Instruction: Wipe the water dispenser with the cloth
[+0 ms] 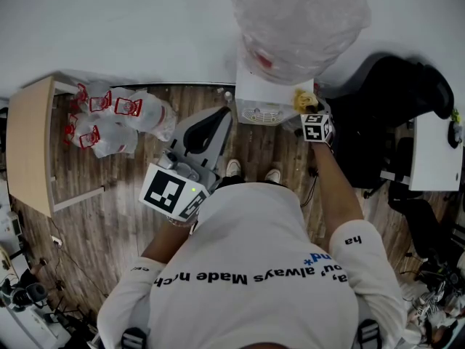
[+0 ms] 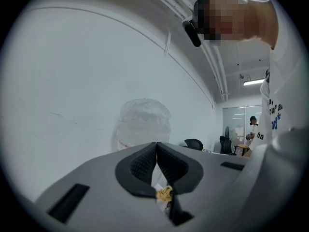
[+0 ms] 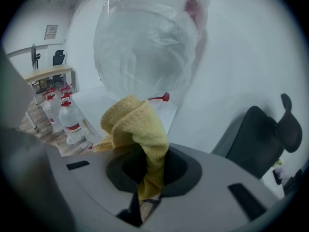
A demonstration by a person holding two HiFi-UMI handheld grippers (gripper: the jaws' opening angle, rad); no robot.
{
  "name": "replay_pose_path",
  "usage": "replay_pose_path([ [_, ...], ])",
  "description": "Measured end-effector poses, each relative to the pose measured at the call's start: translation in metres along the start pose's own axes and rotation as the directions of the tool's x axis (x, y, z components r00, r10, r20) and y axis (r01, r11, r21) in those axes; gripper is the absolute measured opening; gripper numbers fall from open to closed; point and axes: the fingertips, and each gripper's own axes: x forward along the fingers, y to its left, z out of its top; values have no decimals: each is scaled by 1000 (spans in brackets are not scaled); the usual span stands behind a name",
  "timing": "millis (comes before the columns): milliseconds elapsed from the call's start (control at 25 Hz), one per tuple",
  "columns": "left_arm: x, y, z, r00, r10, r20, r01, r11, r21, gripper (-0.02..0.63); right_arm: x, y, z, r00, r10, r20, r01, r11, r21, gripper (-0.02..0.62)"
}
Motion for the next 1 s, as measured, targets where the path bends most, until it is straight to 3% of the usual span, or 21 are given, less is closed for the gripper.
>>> replay_pose_path([
  [520,-5,7,2,1000,2,9,-2,1000,-5,20,-8,4,-8,1000,-22,-1,22,998,57,46],
  [760,-7,11,4,1000,0,13,0,1000,-5,20,-12,7,-10,999,-50,2,50,999,-17,46],
  [1000,-13,16,6,1000,0,18,0,1000,-4,20,-15,6,-10,998,-53,-33,53,999,12,58],
])
